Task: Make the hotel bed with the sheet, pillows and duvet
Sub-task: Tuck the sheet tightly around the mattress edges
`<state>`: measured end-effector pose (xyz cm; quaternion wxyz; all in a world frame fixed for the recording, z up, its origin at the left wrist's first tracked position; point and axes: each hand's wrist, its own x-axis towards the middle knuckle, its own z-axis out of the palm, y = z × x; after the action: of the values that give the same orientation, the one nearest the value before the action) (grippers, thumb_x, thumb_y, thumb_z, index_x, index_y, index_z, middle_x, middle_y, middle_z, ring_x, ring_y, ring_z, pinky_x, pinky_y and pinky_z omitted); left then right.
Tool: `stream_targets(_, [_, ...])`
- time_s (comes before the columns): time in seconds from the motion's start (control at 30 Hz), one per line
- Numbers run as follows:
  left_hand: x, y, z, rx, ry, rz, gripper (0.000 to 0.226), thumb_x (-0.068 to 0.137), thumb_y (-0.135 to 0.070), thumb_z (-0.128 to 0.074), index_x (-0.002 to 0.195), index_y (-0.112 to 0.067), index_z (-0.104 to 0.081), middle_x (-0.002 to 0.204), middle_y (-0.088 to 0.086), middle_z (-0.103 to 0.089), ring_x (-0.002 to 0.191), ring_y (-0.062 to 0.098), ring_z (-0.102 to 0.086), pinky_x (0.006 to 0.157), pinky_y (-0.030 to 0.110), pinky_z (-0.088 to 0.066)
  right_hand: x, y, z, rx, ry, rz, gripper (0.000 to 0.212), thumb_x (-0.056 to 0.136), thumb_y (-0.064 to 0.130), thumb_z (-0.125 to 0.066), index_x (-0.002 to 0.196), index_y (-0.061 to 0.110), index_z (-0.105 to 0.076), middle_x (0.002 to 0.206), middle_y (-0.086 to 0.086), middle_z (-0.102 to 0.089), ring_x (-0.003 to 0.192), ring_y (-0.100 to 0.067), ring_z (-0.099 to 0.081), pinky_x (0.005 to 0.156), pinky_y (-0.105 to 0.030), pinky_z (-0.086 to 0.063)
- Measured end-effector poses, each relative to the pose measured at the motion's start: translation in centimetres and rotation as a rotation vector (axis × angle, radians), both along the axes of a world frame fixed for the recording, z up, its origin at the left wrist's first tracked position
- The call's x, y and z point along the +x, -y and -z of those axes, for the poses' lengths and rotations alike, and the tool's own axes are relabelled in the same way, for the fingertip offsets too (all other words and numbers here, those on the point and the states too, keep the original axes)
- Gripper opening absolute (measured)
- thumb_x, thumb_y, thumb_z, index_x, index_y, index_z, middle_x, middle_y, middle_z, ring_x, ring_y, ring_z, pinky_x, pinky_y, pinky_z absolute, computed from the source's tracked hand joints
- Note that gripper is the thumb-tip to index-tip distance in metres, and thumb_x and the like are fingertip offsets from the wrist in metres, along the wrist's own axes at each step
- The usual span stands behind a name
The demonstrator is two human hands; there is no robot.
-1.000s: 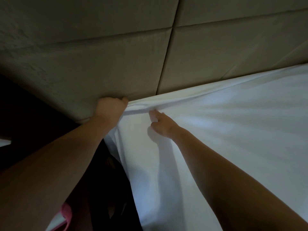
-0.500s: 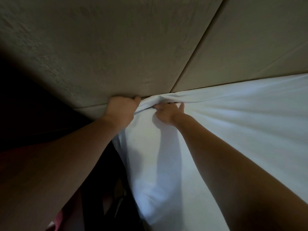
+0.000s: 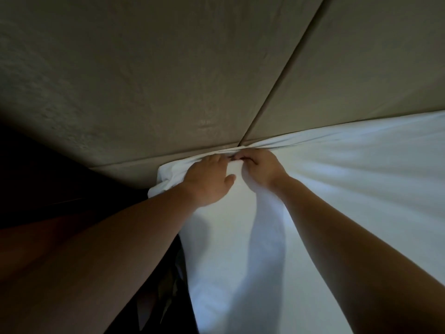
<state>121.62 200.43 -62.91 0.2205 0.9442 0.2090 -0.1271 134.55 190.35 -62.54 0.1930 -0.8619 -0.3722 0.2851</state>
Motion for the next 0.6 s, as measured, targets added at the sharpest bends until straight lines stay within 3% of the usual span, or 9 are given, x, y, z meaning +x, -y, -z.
stream_targets(0.13, [3.3, 0.1, -0.2, -0.024, -0.164, -0.022, 0.059, 0.097, -0.056, -0.027, 0.141, -0.02, -0.042, 0.14, 0.009, -0.05, 0.127, 0.027, -0.048, 0.102, 0.036, -0.037, 2.9, 3.0, -0.6, -0.017, 0.334, -0.022, 0.046, 0.079, 0.028, -0.038, 0.108, 0.025, -0.073, 0.109, -0.002, -0.072, 0.106, -0.026, -0.061, 0.09, -0.031, -0.046])
stream_targets(0.23, [5.1, 1.0, -0.2, -0.039, -0.185, -0.034, 0.062, 0.095, -0.06, -0.026, 0.143, -0.023, -0.039, 0.143, 0.005, -0.048, 0.13, 0.025, -0.046, 0.104, 0.034, -0.034, 6.0, 5.6, -1.1, -0.147, 0.447, -0.003, 0.044, 0.088, 0.029, -0.035, 0.115, 0.023, -0.069, 0.115, -0.005, -0.068, 0.112, -0.026, -0.056, 0.096, -0.034, -0.042])
stream_targets(0.43, [9.1, 3.6, 0.6, -0.069, -0.129, -0.019, 0.054, 0.095, -0.055, -0.034, 0.132, -0.016, -0.045, 0.135, 0.008, -0.054, 0.122, 0.029, -0.052, 0.098, 0.036, -0.041, 9.6, 5.1, -1.3, -0.423, 0.293, -0.019, 0.045, 0.099, 0.033, -0.027, 0.125, 0.018, -0.061, 0.136, -0.005, -0.056, 0.132, -0.022, -0.041, 0.119, -0.041, -0.014])
stream_targets(0.6, [11.6, 3.9, 0.7, -0.22, -0.121, -0.013, 0.048, 0.097, -0.051, -0.033, 0.14, -0.029, -0.041, 0.142, 0.002, -0.05, 0.13, 0.024, -0.046, 0.103, 0.031, -0.035, 12.2, 4.0, -1.4, -0.574, 0.19, -0.098, 0.042, 0.094, 0.039, -0.034, 0.124, 0.025, -0.06, 0.136, -0.005, -0.056, 0.127, -0.027, -0.047, 0.103, -0.034, -0.036])
